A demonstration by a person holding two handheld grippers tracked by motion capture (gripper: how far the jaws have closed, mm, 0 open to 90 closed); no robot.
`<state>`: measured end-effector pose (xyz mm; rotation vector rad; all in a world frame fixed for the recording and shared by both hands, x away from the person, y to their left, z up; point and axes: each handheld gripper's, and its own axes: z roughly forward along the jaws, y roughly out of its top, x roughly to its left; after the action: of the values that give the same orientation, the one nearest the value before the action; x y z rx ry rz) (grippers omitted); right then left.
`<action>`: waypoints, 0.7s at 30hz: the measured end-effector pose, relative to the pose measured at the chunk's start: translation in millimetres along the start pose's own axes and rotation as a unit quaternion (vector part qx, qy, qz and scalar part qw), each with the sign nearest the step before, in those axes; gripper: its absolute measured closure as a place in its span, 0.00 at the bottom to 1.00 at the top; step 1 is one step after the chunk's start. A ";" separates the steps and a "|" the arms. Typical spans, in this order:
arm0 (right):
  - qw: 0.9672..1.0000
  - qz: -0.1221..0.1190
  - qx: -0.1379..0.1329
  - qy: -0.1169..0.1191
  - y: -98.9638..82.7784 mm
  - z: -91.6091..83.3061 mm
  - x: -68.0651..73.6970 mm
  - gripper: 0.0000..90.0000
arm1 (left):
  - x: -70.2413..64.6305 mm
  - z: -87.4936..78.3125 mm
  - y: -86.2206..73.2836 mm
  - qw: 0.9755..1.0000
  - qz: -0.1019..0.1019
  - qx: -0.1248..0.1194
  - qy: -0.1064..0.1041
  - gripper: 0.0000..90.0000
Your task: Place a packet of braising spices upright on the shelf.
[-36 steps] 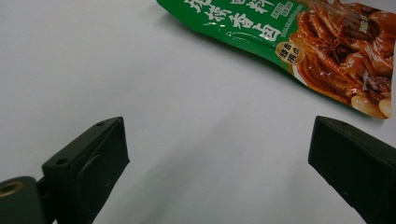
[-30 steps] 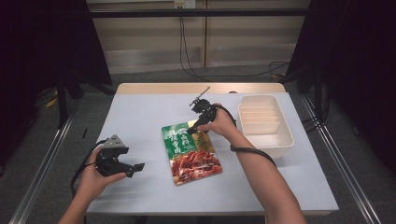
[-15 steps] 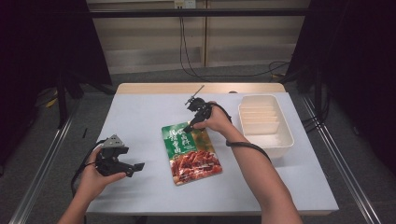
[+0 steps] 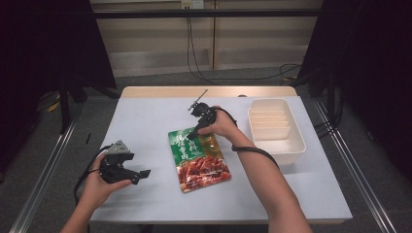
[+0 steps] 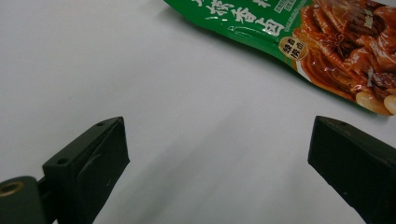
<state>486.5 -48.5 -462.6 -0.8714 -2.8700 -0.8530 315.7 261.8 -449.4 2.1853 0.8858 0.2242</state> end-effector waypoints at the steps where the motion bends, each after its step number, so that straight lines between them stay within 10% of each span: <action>1: 1.000 -0.008 0.003 0.002 -0.3 -1.0 -0.3 0.07 | 0.2 0.1 0.1 1.000 0.002 -0.002 0.001 0.05; 21: 0.999 -0.039 0.016 0.013 0.7 -23.5 15.6 0.27 | -0.2 -0.9 1.5 1.000 0.002 0.003 0.005 0.05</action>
<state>470.6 -52.1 -439.6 -0.7428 -2.9035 -0.8175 316.0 261.5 -447.7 2.1939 0.8882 0.2357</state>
